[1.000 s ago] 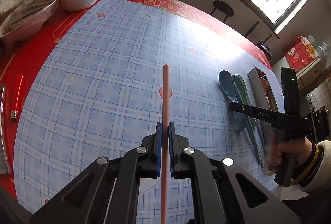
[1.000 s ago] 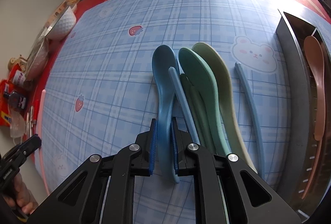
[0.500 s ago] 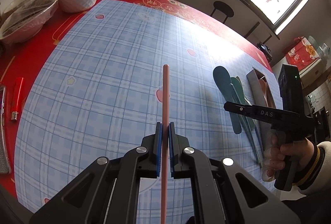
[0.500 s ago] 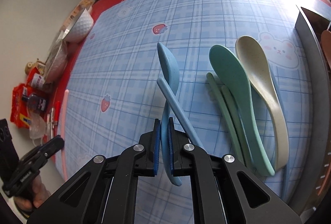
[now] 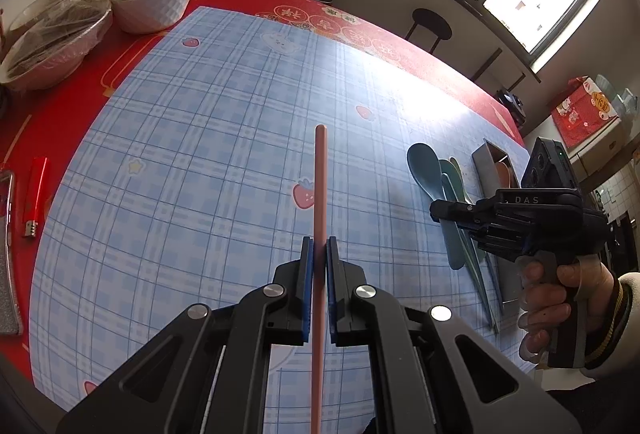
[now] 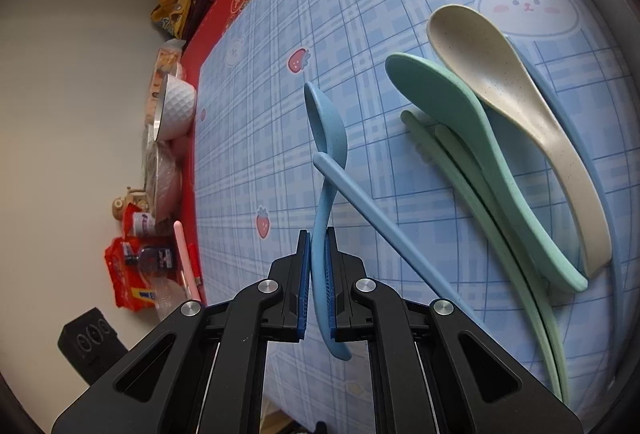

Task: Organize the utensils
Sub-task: 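Lower the blue spoon into the steel holder and open the right tool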

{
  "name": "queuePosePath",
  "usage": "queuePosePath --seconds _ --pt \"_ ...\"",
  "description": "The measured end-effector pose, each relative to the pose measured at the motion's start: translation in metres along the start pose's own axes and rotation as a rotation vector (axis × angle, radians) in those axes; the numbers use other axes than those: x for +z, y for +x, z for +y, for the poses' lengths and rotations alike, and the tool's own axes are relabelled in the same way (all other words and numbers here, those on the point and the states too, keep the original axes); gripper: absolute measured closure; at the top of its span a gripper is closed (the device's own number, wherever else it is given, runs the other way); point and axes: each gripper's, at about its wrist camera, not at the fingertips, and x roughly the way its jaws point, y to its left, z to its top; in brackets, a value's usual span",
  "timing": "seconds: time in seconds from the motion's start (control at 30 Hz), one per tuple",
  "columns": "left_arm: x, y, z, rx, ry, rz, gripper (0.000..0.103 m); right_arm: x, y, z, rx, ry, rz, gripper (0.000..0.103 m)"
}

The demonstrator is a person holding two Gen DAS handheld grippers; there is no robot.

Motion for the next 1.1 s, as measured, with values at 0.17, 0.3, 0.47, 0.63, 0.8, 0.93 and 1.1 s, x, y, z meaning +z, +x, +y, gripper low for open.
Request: queuePosePath --seconds 0.17,0.3,0.47,0.63,0.8,0.93,1.1 --pt "-0.001 -0.002 -0.001 0.004 -0.006 -0.003 0.097 0.002 -0.001 0.002 0.069 0.048 0.003 0.096" --pt "-0.002 -0.002 -0.002 0.005 -0.016 -0.005 0.097 0.002 -0.006 0.011 0.062 0.001 0.0 0.096" --pt "0.001 0.0 -0.009 -0.006 -0.012 -0.007 0.097 0.001 -0.025 0.017 -0.002 -0.079 -0.057 0.096" --pt "0.007 0.008 -0.025 -0.029 0.009 -0.004 0.097 0.006 -0.067 0.01 -0.09 -0.136 -0.171 0.096" --pt "0.011 0.016 -0.046 -0.058 0.042 -0.003 0.097 0.015 -0.117 -0.008 -0.206 -0.162 -0.293 0.096" --pt "0.011 0.023 -0.055 -0.074 0.045 0.004 0.097 0.026 -0.147 -0.032 -0.338 -0.141 -0.353 0.096" --pt "0.011 0.03 -0.057 -0.075 0.031 0.012 0.097 0.039 -0.161 -0.058 -0.468 -0.121 -0.352 0.096"
